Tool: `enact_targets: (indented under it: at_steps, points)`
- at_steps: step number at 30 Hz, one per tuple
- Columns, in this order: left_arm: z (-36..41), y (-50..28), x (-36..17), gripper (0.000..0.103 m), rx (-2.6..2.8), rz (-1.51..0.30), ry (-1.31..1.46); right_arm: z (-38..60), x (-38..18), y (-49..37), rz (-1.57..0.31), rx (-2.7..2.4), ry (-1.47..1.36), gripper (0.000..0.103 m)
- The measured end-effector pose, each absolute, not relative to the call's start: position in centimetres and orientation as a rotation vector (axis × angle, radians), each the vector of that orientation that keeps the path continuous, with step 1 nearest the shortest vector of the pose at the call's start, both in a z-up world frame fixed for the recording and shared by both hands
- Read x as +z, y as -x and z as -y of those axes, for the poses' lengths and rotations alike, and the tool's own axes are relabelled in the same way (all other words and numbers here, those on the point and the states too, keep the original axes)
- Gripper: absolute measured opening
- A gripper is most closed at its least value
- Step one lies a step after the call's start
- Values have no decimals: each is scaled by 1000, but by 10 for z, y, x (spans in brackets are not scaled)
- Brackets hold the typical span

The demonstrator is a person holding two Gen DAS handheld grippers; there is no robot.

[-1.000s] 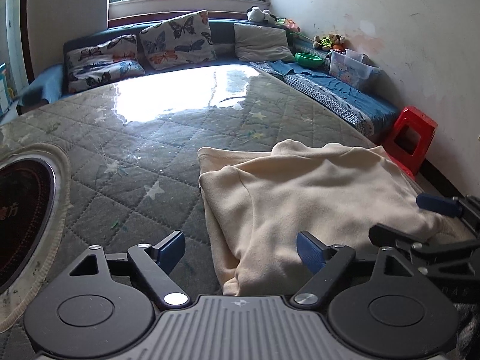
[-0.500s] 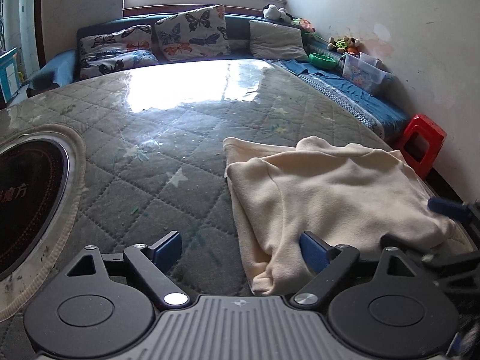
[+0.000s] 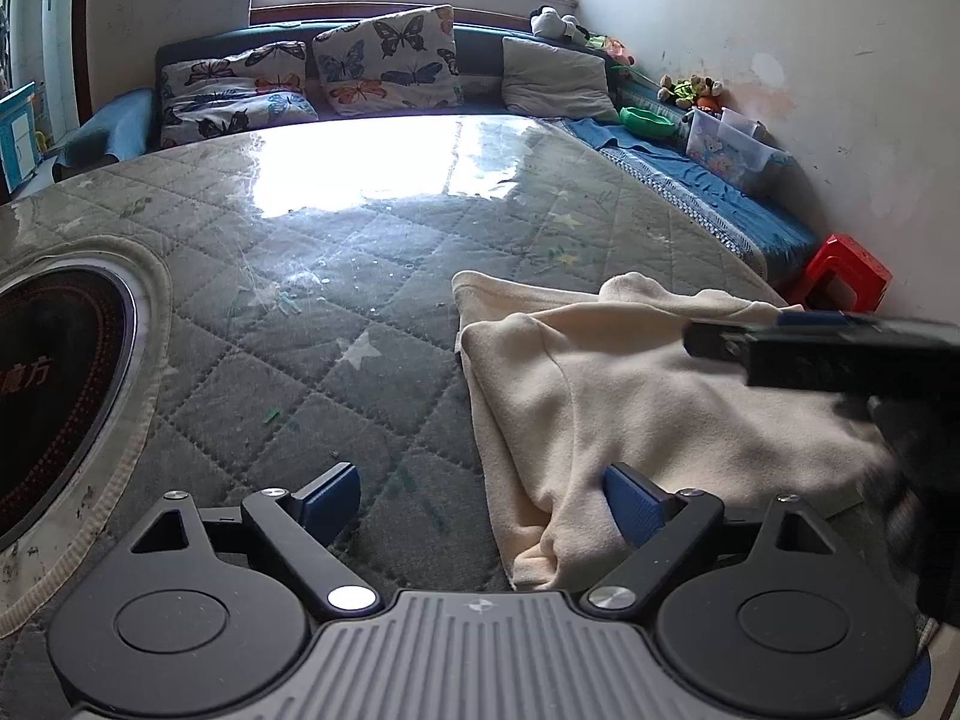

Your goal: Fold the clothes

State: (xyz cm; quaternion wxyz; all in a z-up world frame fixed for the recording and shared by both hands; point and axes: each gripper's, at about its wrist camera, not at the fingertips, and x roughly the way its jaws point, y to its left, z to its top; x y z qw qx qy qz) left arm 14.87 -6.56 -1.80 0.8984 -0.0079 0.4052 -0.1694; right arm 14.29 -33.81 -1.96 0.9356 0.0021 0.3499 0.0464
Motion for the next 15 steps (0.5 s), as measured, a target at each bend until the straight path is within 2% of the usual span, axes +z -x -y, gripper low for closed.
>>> enact_targets:
  at_steps: [8, 15]
  points:
    - [66, -149, -19, 93, -358, -837, 8, 335, -37, -167, -757, 69, 19, 98]
    - [66, -145, -16, 93, -352, -829, 7, 333, -24, -142, -698, 66, 62, 102]
